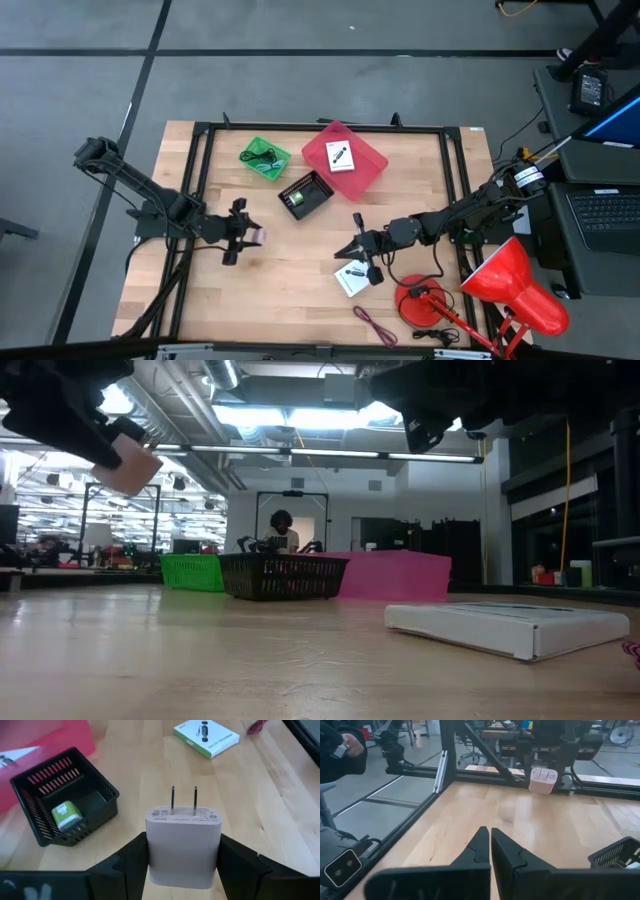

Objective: Pick and place items into bin
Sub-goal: Put the pink charger adapter into the black bin

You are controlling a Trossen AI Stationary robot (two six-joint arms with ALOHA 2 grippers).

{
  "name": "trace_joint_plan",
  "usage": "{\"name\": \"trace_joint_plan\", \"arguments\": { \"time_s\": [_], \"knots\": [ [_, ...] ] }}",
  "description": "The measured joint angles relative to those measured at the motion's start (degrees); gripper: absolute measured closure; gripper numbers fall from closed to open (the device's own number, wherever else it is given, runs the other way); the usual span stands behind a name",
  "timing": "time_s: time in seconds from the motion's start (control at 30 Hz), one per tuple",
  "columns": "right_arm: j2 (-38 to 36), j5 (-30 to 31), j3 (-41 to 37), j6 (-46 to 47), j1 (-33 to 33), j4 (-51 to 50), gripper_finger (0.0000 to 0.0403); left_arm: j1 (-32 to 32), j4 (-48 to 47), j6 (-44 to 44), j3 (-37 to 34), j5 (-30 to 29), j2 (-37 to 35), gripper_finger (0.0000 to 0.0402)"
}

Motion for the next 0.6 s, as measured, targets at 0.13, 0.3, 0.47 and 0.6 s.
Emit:
{"name": "trace_joint_plan", "arguments": {
  "time_s": [0.13,0.3,0.47,0.6],
  "knots": [
    [0.0,0.11,0.0,0.0,0.0,0.0,0.0402,0.02,1.24,1.04,0.0,-1.41,0.0,0.0212],
    [0.0,0.09,0.0,-2.35,0.0,0.62,0.0402,0.96,2.7,1.24,0.0,-3.33,0.0,0.0212],
    [0.0,-0.1,0.02,-4.34,-1.24,1.31,0.0402,4.94,8.37,2.78,0.01,-3.37,0.04,0.0212],
    [0.0,-0.07,0.01,-4.24,-3.38,1.25,0.0402,8.32,13.66,5.6,0.04,-3.46,0.8,0.0212]
  ]
}}
